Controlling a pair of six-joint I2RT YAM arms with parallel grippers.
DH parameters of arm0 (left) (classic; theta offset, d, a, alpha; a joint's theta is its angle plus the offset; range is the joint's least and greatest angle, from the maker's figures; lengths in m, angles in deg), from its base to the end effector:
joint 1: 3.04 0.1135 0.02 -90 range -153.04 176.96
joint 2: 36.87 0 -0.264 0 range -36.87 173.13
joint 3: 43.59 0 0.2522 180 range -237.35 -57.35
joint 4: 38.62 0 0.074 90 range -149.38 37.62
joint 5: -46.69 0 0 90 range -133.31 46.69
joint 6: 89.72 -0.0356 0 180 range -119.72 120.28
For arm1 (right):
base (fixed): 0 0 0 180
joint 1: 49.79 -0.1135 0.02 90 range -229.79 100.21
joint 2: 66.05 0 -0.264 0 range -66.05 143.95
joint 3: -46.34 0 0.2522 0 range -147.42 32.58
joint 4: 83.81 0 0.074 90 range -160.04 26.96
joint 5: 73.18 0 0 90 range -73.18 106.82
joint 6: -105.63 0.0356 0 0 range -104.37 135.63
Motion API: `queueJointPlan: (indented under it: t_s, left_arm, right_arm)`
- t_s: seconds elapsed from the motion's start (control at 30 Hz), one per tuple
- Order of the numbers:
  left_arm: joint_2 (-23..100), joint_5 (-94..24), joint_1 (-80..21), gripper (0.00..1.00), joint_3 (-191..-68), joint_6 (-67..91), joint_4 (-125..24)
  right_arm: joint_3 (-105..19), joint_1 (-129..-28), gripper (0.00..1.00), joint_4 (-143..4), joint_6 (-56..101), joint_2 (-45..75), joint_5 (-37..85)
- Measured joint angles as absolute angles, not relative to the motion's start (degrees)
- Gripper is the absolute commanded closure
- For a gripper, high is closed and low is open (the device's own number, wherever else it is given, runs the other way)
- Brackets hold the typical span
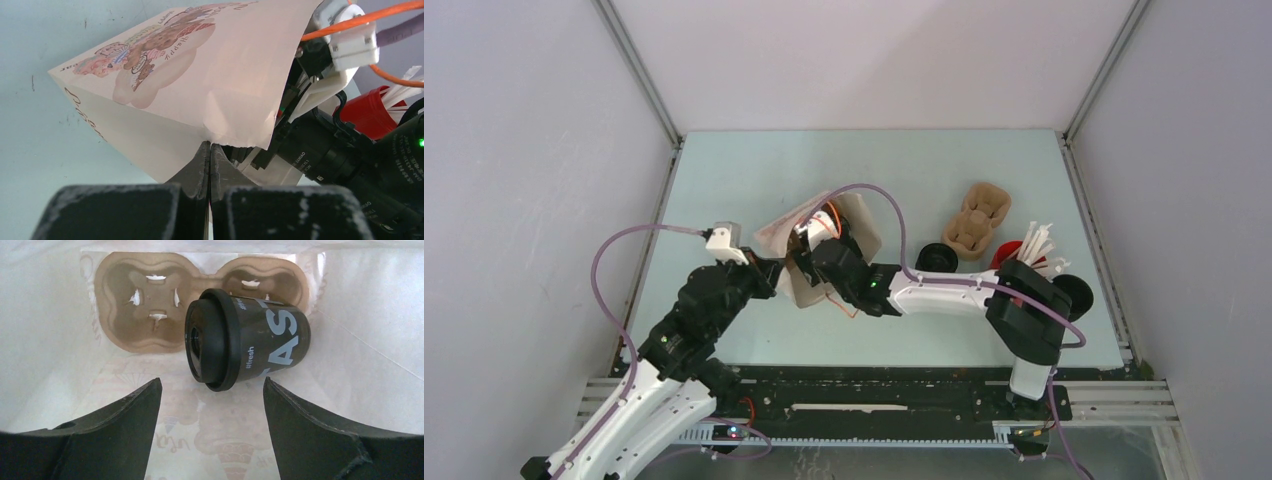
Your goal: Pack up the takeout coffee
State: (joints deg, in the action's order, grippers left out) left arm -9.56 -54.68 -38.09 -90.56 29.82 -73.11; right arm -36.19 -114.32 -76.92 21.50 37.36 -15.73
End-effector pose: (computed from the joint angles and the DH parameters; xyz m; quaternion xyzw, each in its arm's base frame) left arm 0.1090 -0.0679 0.2916 -0.0224 0.7905 -0.2579 0.5550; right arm 0.1931 0.3609 0.2320 -0.2763 0.7874 0.0899 0.5436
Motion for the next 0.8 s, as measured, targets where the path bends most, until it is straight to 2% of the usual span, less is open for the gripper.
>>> queueJointPlan:
  t_s: [0.23, 0.43, 0.8]
  left_arm:
    - [-10.6, -55.2, -38.1, 1.00, -90.6, 29.5, -74.2]
    - [-10.7, -55.1, -38.1, 1.00, -90.6, 29.2, -74.8]
    - [-10.7, -55.0, -38.1, 1.00, -90.5, 29.2, -74.8]
  right_arm:
    - [-28.4, -113.6, 0.18, -78.1, 6.2, 30.9, -3.9]
    - [-27.1, -113.8, 0.12, -74.6, -4.8, 23.2, 1.9]
    - [-24.5, -112.5, 0.11, -68.2, -32.6, 22.0, 12.4]
